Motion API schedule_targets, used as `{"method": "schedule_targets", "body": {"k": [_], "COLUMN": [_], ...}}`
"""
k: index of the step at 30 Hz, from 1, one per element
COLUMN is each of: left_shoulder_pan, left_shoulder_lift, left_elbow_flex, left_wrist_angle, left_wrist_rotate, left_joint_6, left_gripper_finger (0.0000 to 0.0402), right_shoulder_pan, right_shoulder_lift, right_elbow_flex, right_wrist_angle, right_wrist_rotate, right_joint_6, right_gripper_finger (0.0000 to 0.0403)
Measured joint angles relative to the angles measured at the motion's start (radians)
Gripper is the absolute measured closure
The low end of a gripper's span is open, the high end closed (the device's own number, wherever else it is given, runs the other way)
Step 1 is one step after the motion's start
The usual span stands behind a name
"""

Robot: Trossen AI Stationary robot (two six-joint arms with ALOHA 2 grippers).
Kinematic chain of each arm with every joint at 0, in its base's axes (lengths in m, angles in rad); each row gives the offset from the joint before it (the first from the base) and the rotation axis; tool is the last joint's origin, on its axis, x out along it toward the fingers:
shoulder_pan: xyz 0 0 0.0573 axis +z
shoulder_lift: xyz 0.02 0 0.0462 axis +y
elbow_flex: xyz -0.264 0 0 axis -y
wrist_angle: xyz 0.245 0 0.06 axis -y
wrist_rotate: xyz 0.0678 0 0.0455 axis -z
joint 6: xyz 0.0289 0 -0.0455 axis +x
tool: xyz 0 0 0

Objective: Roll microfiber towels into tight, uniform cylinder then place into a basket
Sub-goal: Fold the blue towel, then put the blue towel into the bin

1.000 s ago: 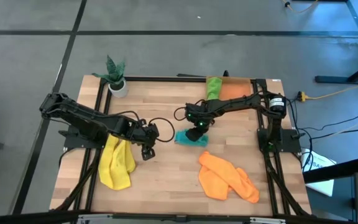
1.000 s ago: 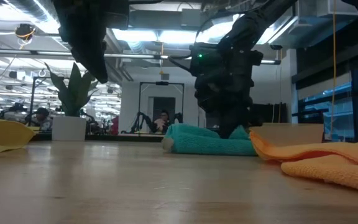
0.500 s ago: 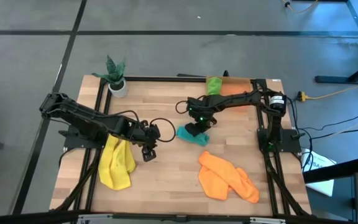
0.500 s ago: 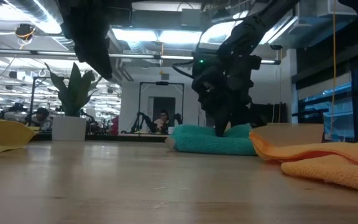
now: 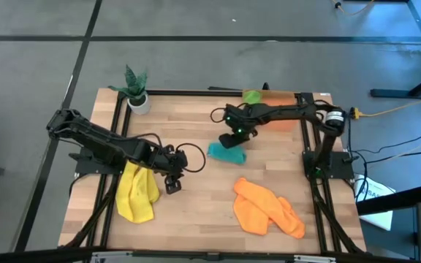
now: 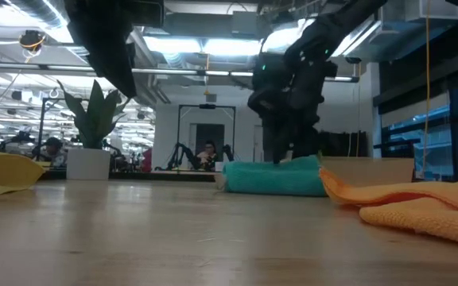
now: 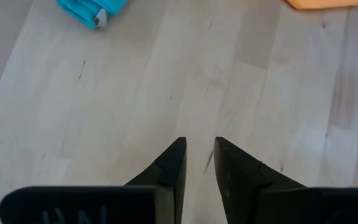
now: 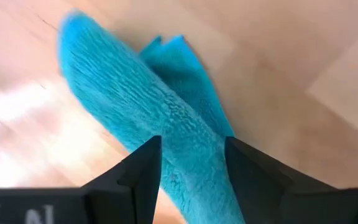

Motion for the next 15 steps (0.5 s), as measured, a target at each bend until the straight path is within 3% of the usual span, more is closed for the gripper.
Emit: {"method": "schedule_targets", "body": {"k": [8, 15], "left_shoulder_pan": [-0.003, -0.002], "left_shoulder_lift": [0.0, 0.0], "left_elbow_flex": [0.0, 0.0], "left_wrist_angle": [0.0, 0.005], "left_wrist_rotate": [0.0, 0.0], "left_joint_6": [0.0, 0.001], "left_gripper_finger": [0.033, 0.033], "right_shoulder_pan": [0.009, 0.118], "right_shoulder_lift": [-0.14, -0.216], "right_elbow_flex": [0.0, 0.0], "right_wrist_angle": [0.002, 0.098], "right_wrist_rotate": [0.123, 0.121], "right_joint_6": [0.007, -0.315], "right_gripper_finger": [0.0225, 0.0225]}}
